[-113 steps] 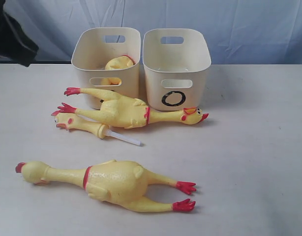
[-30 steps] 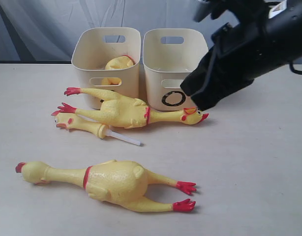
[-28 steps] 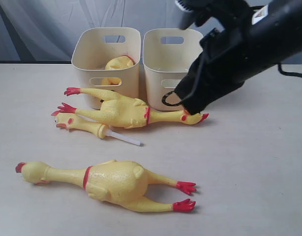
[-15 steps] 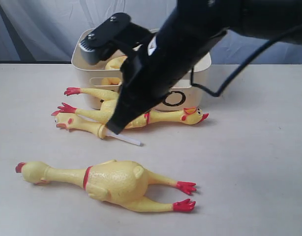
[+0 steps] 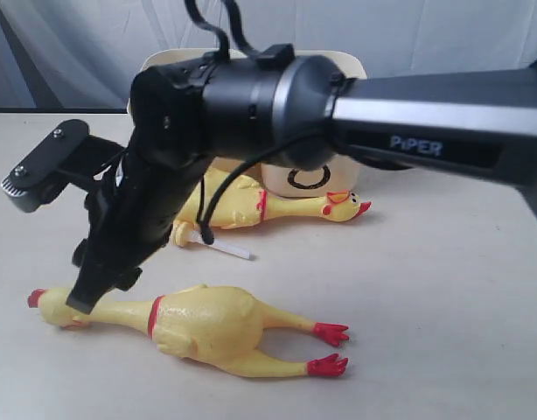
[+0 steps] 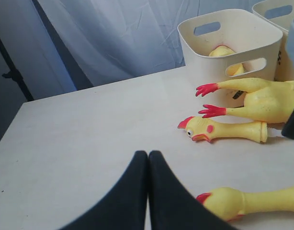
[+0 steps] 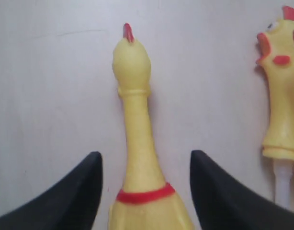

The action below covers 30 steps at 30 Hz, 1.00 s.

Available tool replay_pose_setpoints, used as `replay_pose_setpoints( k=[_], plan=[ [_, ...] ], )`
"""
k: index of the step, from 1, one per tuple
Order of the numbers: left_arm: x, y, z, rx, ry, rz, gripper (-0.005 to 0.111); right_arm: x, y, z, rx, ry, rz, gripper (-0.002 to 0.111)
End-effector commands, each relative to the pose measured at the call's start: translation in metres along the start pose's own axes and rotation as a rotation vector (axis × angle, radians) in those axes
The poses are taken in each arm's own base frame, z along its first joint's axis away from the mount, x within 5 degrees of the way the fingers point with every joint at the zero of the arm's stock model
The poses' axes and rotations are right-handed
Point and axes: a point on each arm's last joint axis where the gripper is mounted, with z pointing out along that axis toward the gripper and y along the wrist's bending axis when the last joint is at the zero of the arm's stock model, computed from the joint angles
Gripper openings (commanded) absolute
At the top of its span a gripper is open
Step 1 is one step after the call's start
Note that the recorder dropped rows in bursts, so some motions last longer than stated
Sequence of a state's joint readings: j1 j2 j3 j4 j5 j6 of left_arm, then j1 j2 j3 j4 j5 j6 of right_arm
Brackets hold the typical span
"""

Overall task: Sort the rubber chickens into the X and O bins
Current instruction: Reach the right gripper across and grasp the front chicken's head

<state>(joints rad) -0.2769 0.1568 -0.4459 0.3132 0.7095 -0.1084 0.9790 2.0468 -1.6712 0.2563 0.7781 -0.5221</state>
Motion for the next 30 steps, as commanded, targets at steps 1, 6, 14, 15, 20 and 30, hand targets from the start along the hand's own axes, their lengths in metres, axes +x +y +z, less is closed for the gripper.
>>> replay_pose_setpoints(
  k=[1, 6, 14, 15, 20, 30],
  plan=[
    [0.001, 0.001, 0.000, -0.017, -0.004, -0.014, 0.000, -0.012, 0.005, 0.020, 0.009, -0.044, -0.029, 0.059],
    [0.001, 0.001, 0.000, -0.014, -0.006, -0.017, 0.000, -0.018, 0.006, 0.041, 0.004, -0.040, -0.042, 0.059],
    [0.001, 0.001, 0.000, -0.012, -0.006, -0.019, 0.000, -0.016, 0.003, 0.071, -0.015, -0.018, -0.025, 0.059],
    [0.001, 0.001, 0.000, -0.012, -0.008, -0.019, 0.000, -0.017, 0.003, 0.072, -0.018, -0.022, -0.021, 0.059],
    [0.001, 0.000, 0.000, -0.009, -0.008, -0.022, 0.000, -0.019, 0.002, 0.085, -0.034, -0.033, 0.002, 0.056],
    [0.001, 0.000, 0.000, -0.007, -0.008, -0.025, 0.000, -0.021, 0.000, 0.109, -0.057, -0.050, 0.026, 0.056]
  ],
)
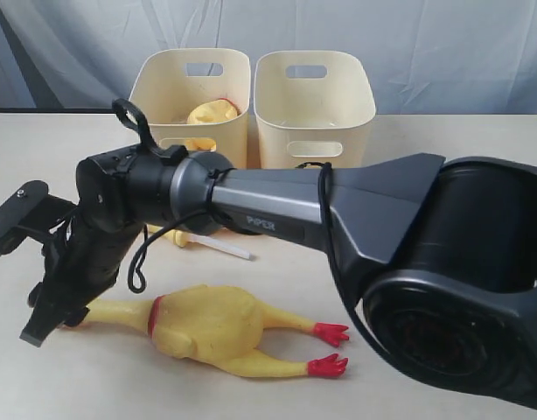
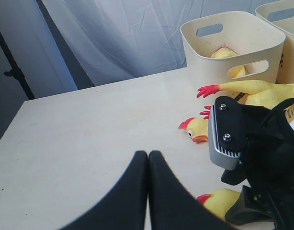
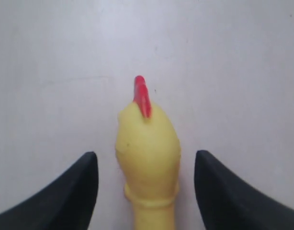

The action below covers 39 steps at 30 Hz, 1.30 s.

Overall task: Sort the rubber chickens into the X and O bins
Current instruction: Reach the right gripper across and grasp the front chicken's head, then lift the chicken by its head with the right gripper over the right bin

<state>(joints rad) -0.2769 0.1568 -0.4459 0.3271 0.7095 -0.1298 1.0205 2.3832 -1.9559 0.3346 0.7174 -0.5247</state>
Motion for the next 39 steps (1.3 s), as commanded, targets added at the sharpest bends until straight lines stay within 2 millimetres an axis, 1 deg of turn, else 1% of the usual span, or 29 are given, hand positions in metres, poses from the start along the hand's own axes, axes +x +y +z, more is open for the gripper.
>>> replay_pose_setpoints(
  k=[1, 8, 10, 12, 13, 16, 18, 21, 24, 28, 32, 33, 39],
  plan=[
    [0.001, -0.001, 0.000, 0.002, -0.007, -0.014, 0.000, -0.002, -0.002, 0.009, -0.005, -0.017, -0.002, 0.056],
    [0.001, -0.001, 0.000, 0.002, -0.010, -0.014, 0.000, 0.000, -0.005, 0.023, -0.004, -0.012, -0.004, 0.056],
    [0.001, -0.001, 0.000, 0.002, -0.010, -0.014, 0.000, 0.001, -0.005, 0.025, -0.001, -0.011, -0.005, 0.055],
    [0.001, -0.001, 0.000, 0.002, -0.010, -0.014, 0.000, 0.004, -0.005, 0.029, -0.003, -0.004, -0.003, 0.051],
    [0.001, -0.001, 0.000, 0.002, -0.010, -0.014, 0.000, 0.004, -0.005, 0.029, -0.003, -0.003, -0.003, 0.048],
    [0.001, -0.001, 0.000, 0.005, -0.010, -0.018, 0.000, 0.003, -0.005, 0.029, -0.002, -0.006, -0.003, 0.035],
    [0.001, -0.001, 0.000, 0.005, -0.010, -0.018, 0.000, 0.003, -0.006, 0.029, -0.001, -0.007, -0.003, 0.023],
    [0.001, -0.001, 0.000, 0.006, -0.012, -0.019, 0.000, 0.002, -0.005, 0.027, -0.005, -0.006, -0.005, 0.000],
    [0.001, -0.001, -0.001, 0.006, -0.016, -0.020, 0.000, -0.003, -0.004, 0.024, -0.021, -0.019, 0.008, -0.001],
    [0.002, 0.001, -0.006, -0.003, -0.043, -0.018, 0.000, -0.016, -0.001, 0.012, -0.065, -0.033, 0.027, -0.001],
    [0.003, 0.002, -0.010, -0.012, -0.073, -0.018, 0.000, -0.032, 0.003, -0.008, -0.097, -0.049, 0.100, -0.001],
    [0.003, 0.002, -0.011, -0.012, -0.077, -0.019, 0.000, -0.041, 0.005, -0.023, -0.105, -0.061, 0.124, -0.001],
    [0.003, 0.002, -0.011, -0.012, -0.077, -0.019, 0.000, -0.062, 0.009, -0.074, -0.094, -0.142, 0.104, -0.001]
  ],
)
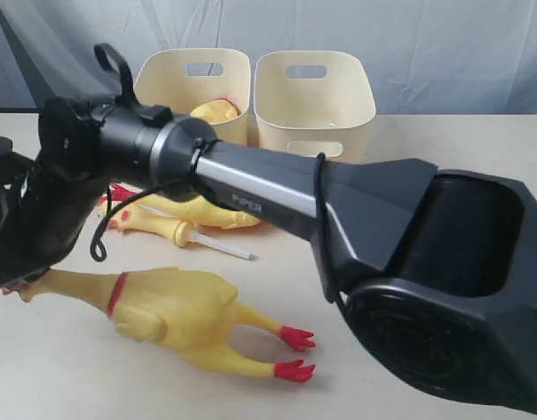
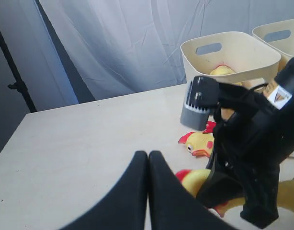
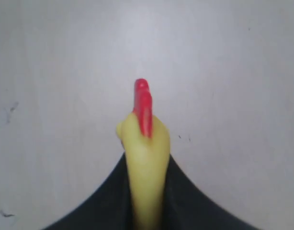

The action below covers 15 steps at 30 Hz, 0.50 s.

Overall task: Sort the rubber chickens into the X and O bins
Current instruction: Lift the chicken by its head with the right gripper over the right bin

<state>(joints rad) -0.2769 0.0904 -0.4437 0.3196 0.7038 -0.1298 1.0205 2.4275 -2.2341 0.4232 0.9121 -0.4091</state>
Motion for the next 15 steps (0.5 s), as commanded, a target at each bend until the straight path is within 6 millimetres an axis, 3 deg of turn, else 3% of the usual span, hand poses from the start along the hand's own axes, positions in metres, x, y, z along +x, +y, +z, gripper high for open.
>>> replay_pose_setpoints(
  k=[1, 6, 9, 15],
  plan=[
    [0.001, 0.000, 0.000, -0.010, -0.010, 0.000, 0.000, -0.023, 0.012, -0.049, 0.007, -0.083, -0.008, -0.001],
    [0.001, 0.001, 0.000, -0.011, -0.009, 0.002, 0.000, -0.039, 0.022, -0.091, 0.016, -0.163, 0.015, -0.001],
    [0.001, 0.001, 0.000, -0.013, -0.010, 0.003, 0.000, -0.049, 0.024, -0.135, 0.032, -0.241, 0.048, -0.001],
    [0.003, -0.001, 0.004, -0.005, -0.036, 0.010, 0.000, -0.060, 0.044, -0.199, 0.064, -0.351, 0.002, -0.001]
  ],
)
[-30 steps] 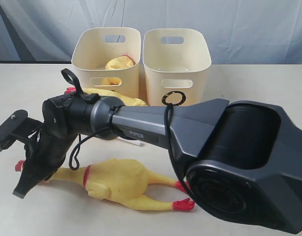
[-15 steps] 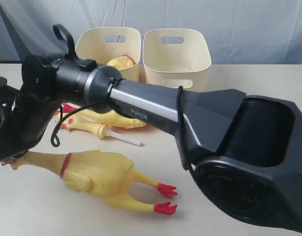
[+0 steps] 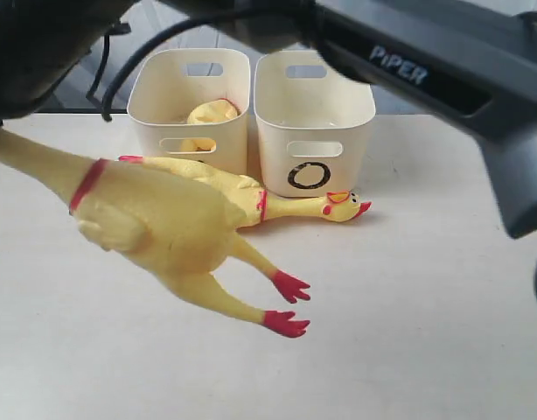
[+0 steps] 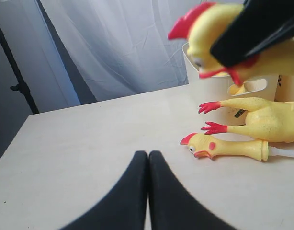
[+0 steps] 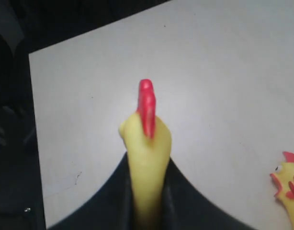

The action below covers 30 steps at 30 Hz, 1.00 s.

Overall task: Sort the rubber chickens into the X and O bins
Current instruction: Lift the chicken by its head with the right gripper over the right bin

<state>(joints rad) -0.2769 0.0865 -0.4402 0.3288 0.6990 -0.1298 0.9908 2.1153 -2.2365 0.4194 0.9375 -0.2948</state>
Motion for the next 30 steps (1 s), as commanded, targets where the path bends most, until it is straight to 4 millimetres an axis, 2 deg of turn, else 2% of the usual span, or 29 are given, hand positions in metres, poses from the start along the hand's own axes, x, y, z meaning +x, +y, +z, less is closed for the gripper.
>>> replay_pose_setpoints(
  k=[1, 4, 5, 7, 8, 10, 11, 12, 13, 14, 15, 19, 22, 26, 30],
  plan=[
    [0.004, -0.003, 0.006, 0.005, -0.038, 0.005, 0.000, -0.023, 0.014, -0.053, 0.034, -0.099, -0.046, -0.001],
    [0.003, -0.003, 0.006, 0.005, -0.041, 0.006, 0.000, -0.034, 0.026, -0.093, 0.051, -0.166, -0.074, -0.001],
    [0.003, -0.003, 0.006, 0.005, -0.041, 0.006, 0.000, -0.040, 0.034, -0.116, 0.054, -0.208, -0.090, -0.001],
    [0.003, -0.003, 0.006, 0.005, -0.041, 0.006, 0.000, -0.044, 0.041, -0.140, 0.068, -0.249, -0.106, -0.001],
    [0.003, -0.003, 0.006, 0.005, -0.041, 0.006, 0.000, -0.047, 0.047, -0.166, 0.104, -0.290, -0.121, -0.001],
    [0.003, -0.003, 0.006, 0.005, -0.041, 0.006, 0.000, -0.049, 0.054, -0.197, 0.143, -0.339, -0.139, -0.001],
    [0.003, -0.003, 0.006, 0.004, -0.041, 0.007, 0.000, -0.050, 0.061, -0.224, 0.181, -0.383, -0.160, -0.001],
    [0.003, -0.003, 0.006, 0.004, -0.041, 0.007, 0.000, -0.050, 0.065, -0.239, 0.199, -0.414, -0.170, -0.001],
    [0.003, -0.003, 0.006, 0.004, -0.041, 0.007, 0.000, -0.049, 0.070, -0.269, 0.252, -0.479, -0.180, -0.001],
    [0.003, -0.003, 0.006, 0.004, -0.041, 0.007, 0.000, -0.048, 0.072, -0.284, 0.282, -0.511, -0.176, -0.001],
    [0.003, -0.003, 0.006, 0.004, -0.041, 0.007, 0.000, -0.045, 0.073, -0.311, 0.330, -0.571, -0.157, -0.001],
    [0.003, -0.003, 0.006, 0.004, -0.041, 0.009, 0.000, -0.035, 0.068, -0.366, 0.451, -0.689, -0.122, -0.001],
    [0.003, -0.003, 0.006, 0.004, -0.041, 0.009, 0.000, -0.024, 0.062, -0.408, 0.611, -0.766, -0.107, -0.001],
    [0.003, -0.003, 0.006, 0.004, -0.041, 0.009, 0.000, -0.022, 0.051, -0.423, 0.691, -0.833, -0.058, -0.001],
    [0.003, -0.003, 0.006, 0.004, -0.041, 0.009, 0.000, -0.026, 0.034, -0.424, 0.732, -0.886, 0.002, -0.001]
  ],
)
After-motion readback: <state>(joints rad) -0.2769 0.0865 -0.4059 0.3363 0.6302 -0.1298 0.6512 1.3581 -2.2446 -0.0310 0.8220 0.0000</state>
